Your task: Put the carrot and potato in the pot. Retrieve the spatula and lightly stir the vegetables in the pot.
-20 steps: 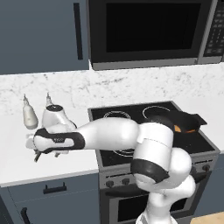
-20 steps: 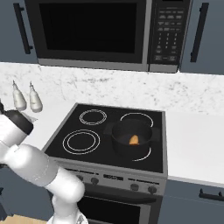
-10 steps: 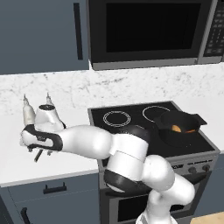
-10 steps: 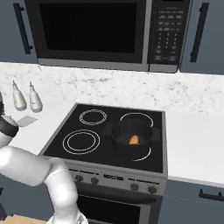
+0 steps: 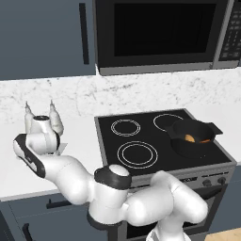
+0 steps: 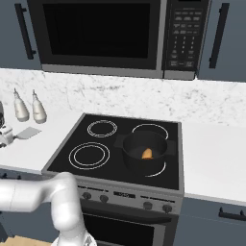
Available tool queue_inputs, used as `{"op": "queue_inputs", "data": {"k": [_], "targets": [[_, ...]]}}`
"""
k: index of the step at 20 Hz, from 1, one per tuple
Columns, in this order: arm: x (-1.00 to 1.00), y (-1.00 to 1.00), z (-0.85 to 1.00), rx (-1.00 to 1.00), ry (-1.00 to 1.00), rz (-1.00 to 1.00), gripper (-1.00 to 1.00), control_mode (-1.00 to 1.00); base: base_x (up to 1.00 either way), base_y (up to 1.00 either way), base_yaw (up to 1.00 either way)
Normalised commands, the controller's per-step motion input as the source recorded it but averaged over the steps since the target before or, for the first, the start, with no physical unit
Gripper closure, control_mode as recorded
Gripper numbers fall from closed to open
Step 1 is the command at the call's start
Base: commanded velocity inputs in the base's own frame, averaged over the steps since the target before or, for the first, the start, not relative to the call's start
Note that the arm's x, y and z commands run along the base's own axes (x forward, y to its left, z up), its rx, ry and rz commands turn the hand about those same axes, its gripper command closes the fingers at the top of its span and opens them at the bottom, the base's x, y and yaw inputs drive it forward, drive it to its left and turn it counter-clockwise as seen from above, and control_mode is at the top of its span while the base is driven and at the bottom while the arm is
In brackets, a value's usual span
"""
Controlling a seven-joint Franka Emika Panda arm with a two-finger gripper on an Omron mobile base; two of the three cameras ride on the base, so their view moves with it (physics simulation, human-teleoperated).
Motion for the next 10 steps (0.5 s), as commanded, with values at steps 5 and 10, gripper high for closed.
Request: {"op": "queue_inputs", "data": {"k": [5, 10], "targets": [[0.08, 0.05, -0.48, -0.02, 0.00, 0.00, -1.00, -1.00, 0.00, 0.00, 0.00], [0.01, 0.03, -0.41, -0.02, 0.00, 0.00, 1.00, -1.00, 0.00, 0.00, 0.00]]}}
